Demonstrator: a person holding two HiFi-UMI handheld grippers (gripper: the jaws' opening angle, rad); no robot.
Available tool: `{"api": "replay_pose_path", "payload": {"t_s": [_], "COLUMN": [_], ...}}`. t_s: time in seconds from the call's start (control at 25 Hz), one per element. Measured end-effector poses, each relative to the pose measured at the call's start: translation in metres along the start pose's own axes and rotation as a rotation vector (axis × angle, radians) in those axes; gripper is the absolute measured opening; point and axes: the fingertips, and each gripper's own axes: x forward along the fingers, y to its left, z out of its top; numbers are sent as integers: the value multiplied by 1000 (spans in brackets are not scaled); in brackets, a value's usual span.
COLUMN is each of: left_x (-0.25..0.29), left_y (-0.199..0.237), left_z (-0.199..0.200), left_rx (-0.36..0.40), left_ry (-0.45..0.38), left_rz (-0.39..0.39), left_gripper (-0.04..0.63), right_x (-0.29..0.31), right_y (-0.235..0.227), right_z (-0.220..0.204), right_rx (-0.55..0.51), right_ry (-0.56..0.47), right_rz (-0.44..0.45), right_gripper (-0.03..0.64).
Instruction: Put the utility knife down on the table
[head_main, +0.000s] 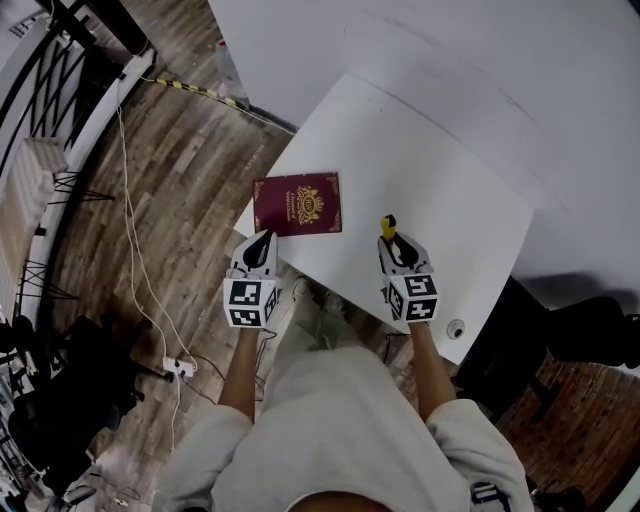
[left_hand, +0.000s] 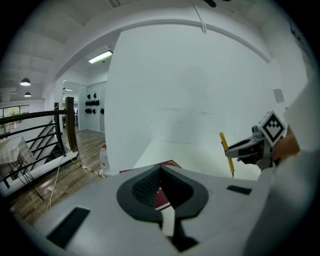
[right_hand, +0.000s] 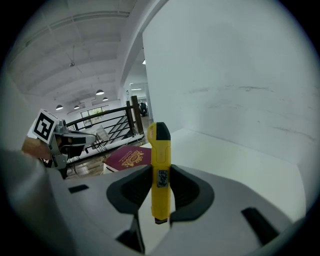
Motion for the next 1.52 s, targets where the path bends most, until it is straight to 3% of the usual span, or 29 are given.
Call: {"api": "replay_pose_path", "payload": {"t_s": [0.36, 0.6, 0.88, 1.28, 1.52], "left_x": [17, 24, 26, 19, 16], "left_y": [8, 13, 17, 21, 24], "left_z": [-12, -15, -15, -21, -20], "left_rx": [-17, -30, -40, -48, -49], "left_ry": [40, 47, 49, 54, 50], "left_rz": [-17, -17, -10, 2, 9], "left_gripper": [6, 6, 7, 7, 7], "right_x": [30, 50, 67, 85, 95], "right_y": [-6, -6, -4, 0, -1], "right_z": [-16, -25, -38, -57, -69], "right_rx": [-52, -186, -444, -918, -1122], "right_ry": [87, 163, 262, 392, 459], "right_rz": [9, 39, 79, 158, 201], "right_gripper": [109, 109, 109, 109, 109]}}
